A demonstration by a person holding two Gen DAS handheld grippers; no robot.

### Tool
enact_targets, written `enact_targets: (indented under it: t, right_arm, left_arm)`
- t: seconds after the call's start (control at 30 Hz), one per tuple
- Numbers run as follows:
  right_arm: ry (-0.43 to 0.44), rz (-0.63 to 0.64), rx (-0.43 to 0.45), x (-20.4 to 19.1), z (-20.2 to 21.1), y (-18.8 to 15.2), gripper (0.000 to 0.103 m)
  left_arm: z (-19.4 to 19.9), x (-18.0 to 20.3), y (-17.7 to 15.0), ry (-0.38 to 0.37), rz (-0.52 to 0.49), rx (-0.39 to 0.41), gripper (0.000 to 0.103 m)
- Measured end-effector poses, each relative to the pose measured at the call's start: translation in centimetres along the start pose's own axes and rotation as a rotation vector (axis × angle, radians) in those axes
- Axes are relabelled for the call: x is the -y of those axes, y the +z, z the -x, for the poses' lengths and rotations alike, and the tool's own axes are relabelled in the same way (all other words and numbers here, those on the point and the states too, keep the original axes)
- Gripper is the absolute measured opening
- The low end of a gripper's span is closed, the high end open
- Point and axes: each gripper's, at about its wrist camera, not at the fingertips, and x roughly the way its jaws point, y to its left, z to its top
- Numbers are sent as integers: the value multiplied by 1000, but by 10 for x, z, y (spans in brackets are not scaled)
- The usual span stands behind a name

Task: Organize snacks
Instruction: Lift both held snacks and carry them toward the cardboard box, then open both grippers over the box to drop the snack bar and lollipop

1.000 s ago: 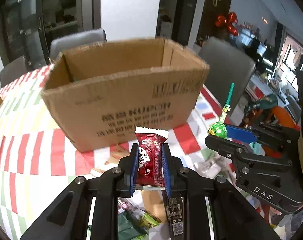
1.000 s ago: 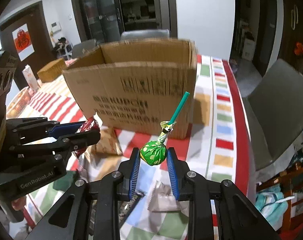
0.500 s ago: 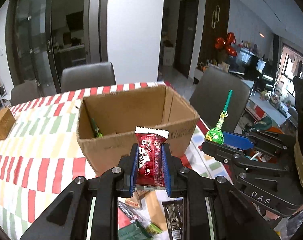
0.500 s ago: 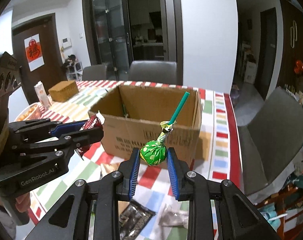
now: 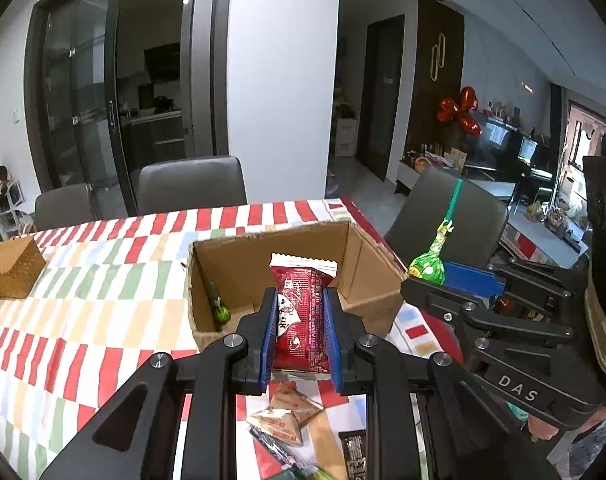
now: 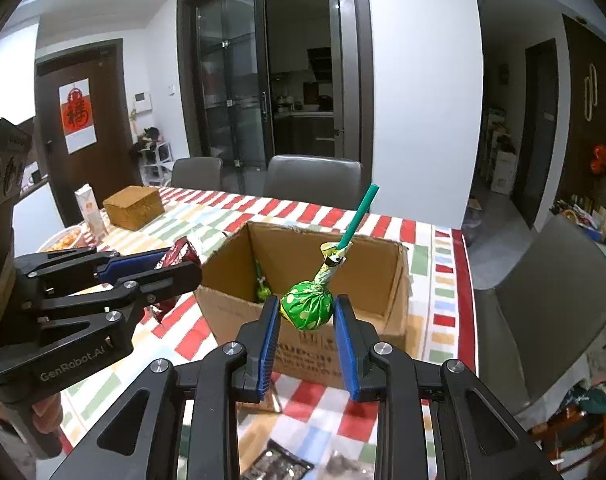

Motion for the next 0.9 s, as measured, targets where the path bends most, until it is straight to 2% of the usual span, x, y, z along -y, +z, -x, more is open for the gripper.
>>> enact_targets:
  t: [0.13, 0.43, 0.9]
  right_arm:
    - [8, -14, -12, 3, -10, 9, 29]
    - [-32, -25, -47, 10, -38, 29, 29]
    - [-52, -35, -144, 20, -84, 37, 29]
  left_arm:
    - [-2, -4, 8, 13, -1, 6, 23]
    - [-37, -25, 28, -12, 42, -74, 23]
    - [-88, -40, 30, 18, 58, -185, 23]
